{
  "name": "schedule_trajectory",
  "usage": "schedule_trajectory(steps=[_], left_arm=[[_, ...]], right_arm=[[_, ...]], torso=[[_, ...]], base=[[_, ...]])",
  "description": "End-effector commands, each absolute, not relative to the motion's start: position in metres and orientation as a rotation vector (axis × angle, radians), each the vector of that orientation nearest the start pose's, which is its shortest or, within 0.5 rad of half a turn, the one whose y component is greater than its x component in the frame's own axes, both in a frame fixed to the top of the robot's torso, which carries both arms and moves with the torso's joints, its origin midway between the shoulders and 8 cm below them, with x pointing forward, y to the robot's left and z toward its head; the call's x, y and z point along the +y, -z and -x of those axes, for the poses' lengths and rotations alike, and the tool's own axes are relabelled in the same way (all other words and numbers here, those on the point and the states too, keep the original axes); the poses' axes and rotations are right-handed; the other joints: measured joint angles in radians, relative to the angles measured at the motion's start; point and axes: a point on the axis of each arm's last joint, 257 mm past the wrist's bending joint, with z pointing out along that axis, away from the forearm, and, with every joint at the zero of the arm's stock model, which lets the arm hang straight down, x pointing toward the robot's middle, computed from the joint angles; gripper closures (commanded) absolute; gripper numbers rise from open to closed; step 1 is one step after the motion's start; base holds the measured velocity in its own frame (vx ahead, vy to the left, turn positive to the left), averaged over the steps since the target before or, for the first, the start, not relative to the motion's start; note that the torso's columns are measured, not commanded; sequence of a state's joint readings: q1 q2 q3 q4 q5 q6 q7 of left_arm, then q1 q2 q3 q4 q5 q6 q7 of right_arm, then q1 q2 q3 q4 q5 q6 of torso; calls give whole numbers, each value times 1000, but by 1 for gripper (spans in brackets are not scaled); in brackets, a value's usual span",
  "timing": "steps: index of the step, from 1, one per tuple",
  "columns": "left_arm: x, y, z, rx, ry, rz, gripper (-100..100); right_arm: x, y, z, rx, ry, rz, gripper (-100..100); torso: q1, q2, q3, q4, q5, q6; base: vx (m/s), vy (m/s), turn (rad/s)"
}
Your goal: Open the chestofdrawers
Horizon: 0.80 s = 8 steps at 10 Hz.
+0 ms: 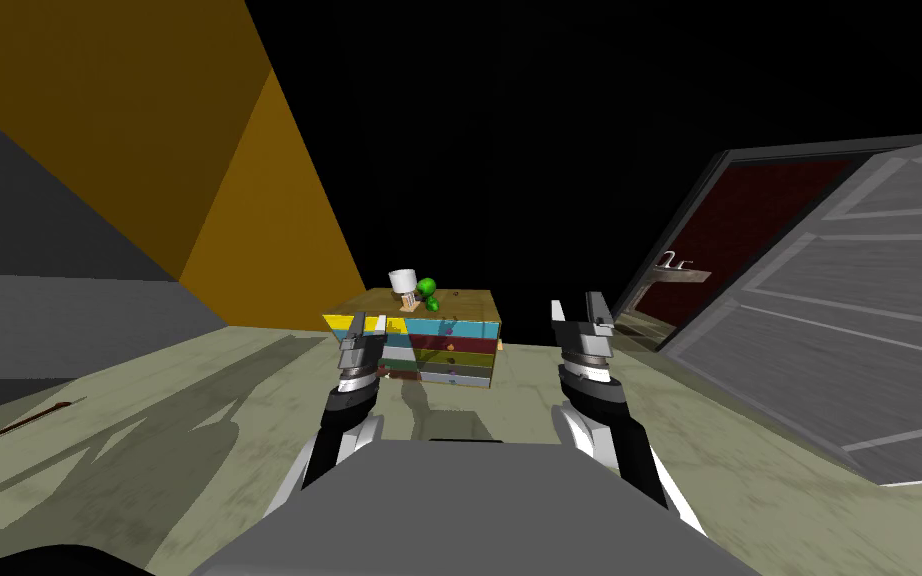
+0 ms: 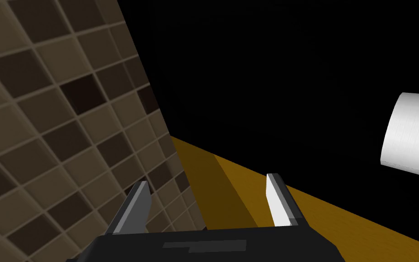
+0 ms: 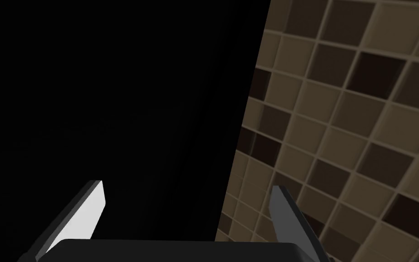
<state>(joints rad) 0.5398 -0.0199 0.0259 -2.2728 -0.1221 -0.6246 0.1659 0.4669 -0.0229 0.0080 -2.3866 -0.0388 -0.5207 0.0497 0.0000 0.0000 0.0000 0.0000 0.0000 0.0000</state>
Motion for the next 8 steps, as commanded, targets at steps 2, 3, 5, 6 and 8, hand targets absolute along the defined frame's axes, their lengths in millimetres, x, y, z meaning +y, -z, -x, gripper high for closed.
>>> schedule_trajectory(steps=[2, 3, 5, 6, 8], left_arm=[[272, -30, -322, 586, 1366, 582, 0], [272, -30, -322, 586, 1366, 582, 0], [272, -30, -322, 586, 1366, 582, 0], [272, -30, -322, 586, 1366, 582, 0], [272, -30, -322, 586, 1366, 582, 0]], right_arm=[[-269, -84, -317, 507, -1336, -522, 0], [-269, -84, -317, 507, -1336, -522, 0], [-269, -84, -317, 507, -1336, -522, 0], [-269, -84, -317, 507, -1336, -522, 0], [-269, -84, -317, 507, -1336, -522, 0]], torso=[[0, 104, -209, 105, 0, 0], [0, 175, -351, 176, 0, 0], [0, 322, -644, 322, 0, 0], [0, 396, -792, 396, 0, 0], [0, 544, -1087, 544, 0, 0]], base=[[0, 0, 0], [0, 0, 0], [0, 0, 0], [0, 0, 0], [0, 0, 0]])
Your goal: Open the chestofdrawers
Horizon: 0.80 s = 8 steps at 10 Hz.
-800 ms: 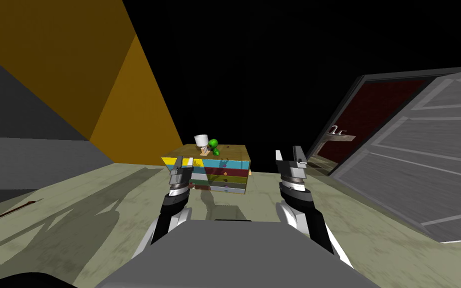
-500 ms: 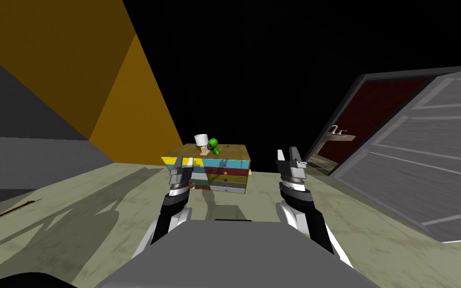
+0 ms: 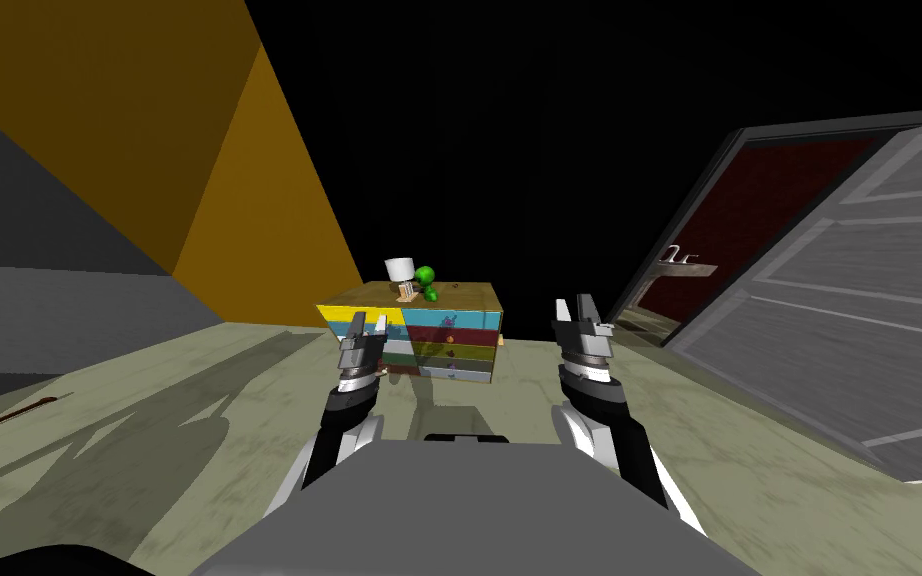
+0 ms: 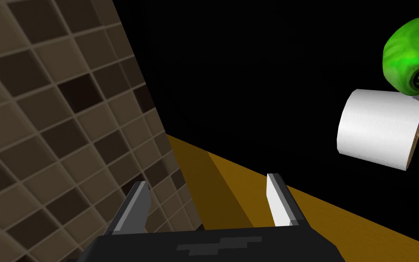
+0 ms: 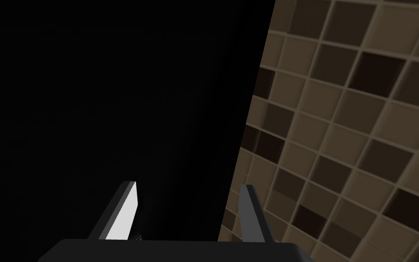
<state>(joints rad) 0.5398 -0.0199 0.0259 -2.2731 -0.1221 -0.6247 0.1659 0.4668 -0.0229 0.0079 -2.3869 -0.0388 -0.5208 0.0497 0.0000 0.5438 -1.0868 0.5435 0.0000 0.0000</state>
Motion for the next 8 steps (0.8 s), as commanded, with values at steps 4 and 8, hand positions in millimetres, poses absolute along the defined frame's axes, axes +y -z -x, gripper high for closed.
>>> schedule_trajectory(steps=[4, 8], left_arm=[[263, -15, -330, 672, 1371, 537, -100], [258, 18, -344, 759, 1366, 520, -100]], right_arm=[[-269, -84, -317, 508, -1336, -523, 0], [-269, -84, -317, 508, -1336, -523, 0]], torso=[[0, 190, -384, 190, 0, 0], [-1, 194, -390, 194, 0, 0]], base=[[20, -2, -8], [60, -5, -19]])
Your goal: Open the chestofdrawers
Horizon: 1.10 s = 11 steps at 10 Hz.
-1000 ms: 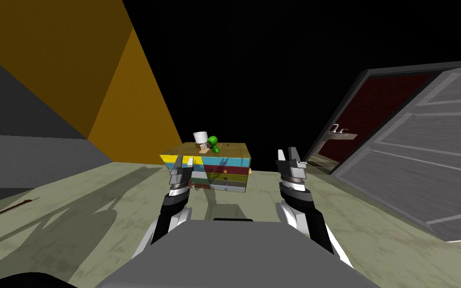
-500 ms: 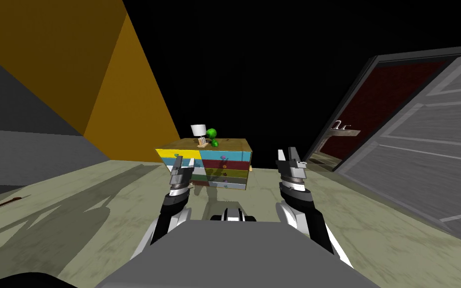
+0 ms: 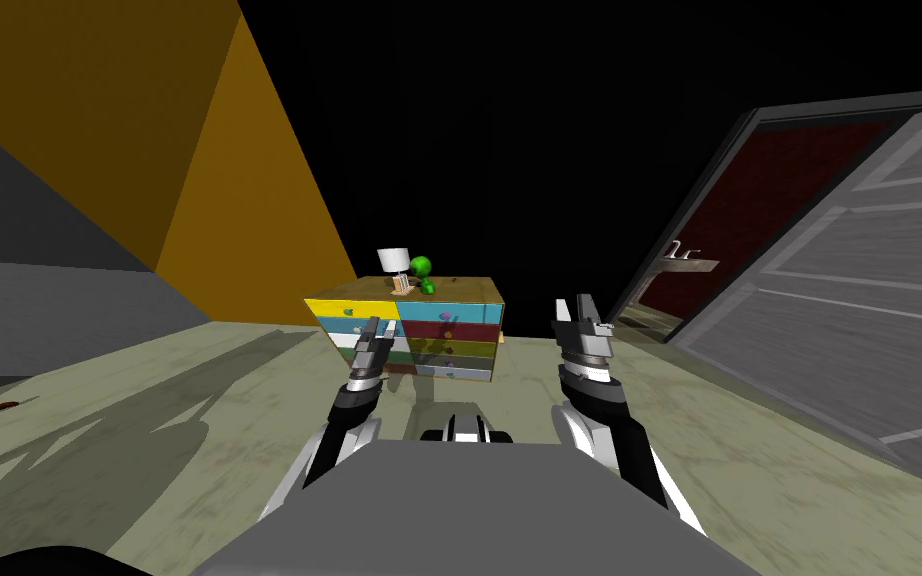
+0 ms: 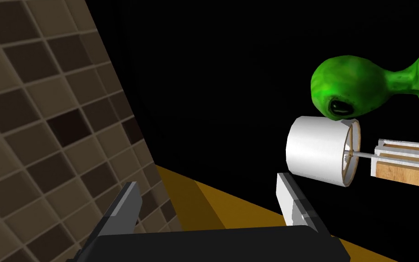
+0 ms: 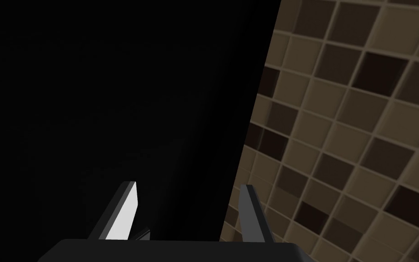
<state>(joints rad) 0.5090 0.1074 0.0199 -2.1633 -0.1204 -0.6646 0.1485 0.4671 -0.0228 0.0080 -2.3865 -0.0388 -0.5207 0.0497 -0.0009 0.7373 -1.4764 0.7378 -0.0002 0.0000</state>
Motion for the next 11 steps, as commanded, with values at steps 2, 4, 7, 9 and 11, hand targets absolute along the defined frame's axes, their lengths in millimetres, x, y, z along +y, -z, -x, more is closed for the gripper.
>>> schedule_trajectory(steps=[2, 4, 7, 9, 11], left_arm=[[257, 35, -351, 789, 1362, 517, -100], [258, 48, -355, 810, 1357, 525, -100], [258, 75, -364, 848, 1348, 534, -100], [259, 96, -369, 873, 1340, 550, -100], [260, 115, -373, 893, 1333, 566, -100]], right_arm=[[-269, -84, -317, 508, -1336, -523, 0], [-269, -84, -317, 508, -1336, -523, 0], [-269, -84, -317, 508, -1336, -523, 0], [-269, -84, -317, 508, -1336, -523, 0], [-269, -84, -317, 508, -1336, -523, 0]], torso=[[1, 0, 0, 0, 0, 0], [2, 0, 0, 0, 0, 0], [1, 1, 0, 0, 0, 0], [1, 0, 0, 0, 0, 0], [1, 1, 1, 0, 0, 0]], base=[[77, -9, -27], [70, 3, -15], [67, -5, -23], [76, -6, -26], [79, -8, -25]])
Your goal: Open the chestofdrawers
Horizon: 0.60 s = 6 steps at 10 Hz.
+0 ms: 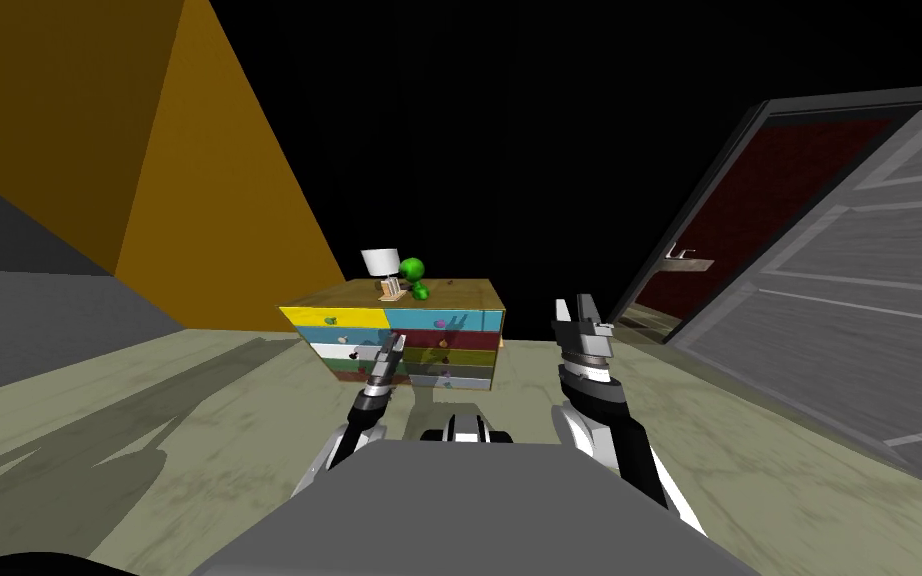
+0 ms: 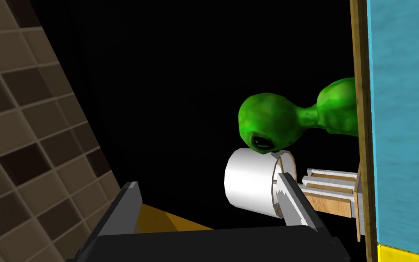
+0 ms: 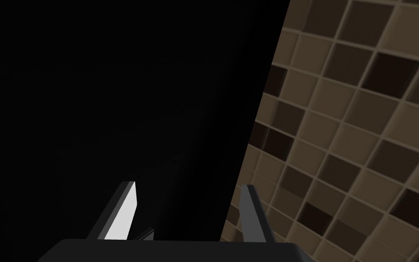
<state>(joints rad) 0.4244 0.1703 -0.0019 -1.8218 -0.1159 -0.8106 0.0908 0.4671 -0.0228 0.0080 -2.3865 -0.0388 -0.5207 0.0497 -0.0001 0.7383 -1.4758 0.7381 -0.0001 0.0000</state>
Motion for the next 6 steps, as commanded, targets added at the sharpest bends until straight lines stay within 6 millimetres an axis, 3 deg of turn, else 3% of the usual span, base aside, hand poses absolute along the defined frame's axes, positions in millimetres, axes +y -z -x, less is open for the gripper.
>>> schedule_trajectory(steps=[1, 6], left_arm=[[260, 123, -375, 901, 1330, 572, -100], [259, 162, -381, 943, 1316, 601, -100]], right_arm=[[-269, -84, -317, 508, -1336, -523, 0], [-269, -84, -317, 508, -1336, -523, 0]], torso=[[0, -1, 0, 0, 0, 0], [0, 0, 0, 0, 0, 0]], base=[[77, -10, -17], [65, 0, -20]])
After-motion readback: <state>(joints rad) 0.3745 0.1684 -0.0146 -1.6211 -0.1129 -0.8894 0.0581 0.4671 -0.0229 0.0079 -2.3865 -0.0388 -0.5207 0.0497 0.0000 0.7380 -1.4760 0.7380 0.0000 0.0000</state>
